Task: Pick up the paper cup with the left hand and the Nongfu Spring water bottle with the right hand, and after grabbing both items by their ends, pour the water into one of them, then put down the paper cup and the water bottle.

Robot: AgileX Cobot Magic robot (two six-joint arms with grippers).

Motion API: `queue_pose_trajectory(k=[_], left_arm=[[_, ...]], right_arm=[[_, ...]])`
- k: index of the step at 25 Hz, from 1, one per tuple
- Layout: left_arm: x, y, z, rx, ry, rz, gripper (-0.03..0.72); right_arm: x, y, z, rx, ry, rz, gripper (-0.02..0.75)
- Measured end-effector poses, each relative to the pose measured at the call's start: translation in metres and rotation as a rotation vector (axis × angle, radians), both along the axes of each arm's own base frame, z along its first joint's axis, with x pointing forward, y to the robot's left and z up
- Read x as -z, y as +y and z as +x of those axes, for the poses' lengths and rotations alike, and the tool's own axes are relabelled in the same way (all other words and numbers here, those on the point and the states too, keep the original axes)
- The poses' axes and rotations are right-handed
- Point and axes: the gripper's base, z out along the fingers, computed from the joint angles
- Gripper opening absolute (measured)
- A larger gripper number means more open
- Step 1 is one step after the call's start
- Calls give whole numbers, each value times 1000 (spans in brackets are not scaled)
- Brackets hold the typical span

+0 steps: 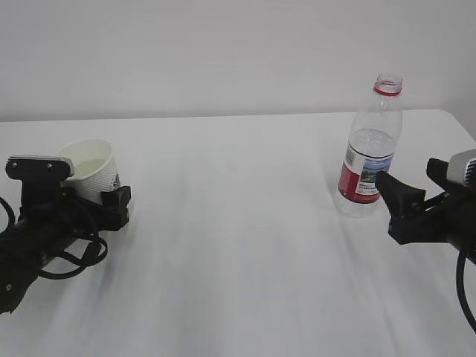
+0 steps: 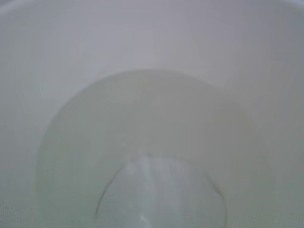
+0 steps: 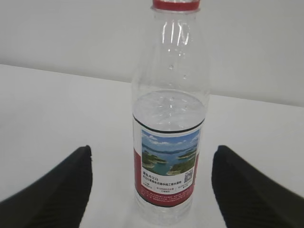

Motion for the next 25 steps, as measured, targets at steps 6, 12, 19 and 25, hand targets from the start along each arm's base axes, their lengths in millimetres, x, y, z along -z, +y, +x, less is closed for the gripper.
queue_pose_trajectory(k=[6, 12, 19, 25], left_arm=[[0, -1, 0, 10, 0, 1, 613], [-1, -1, -2, 21, -17, 1, 686], [2, -1, -9, 51, -3, 10, 691], [3, -1, -11, 60, 3, 13, 691]], right_arm=[[0, 0, 0, 0, 0, 0, 593], [0, 0, 0, 0, 0, 0, 593], [0, 0, 0, 0, 0, 0, 593], [0, 0, 0, 0, 0, 0, 592]])
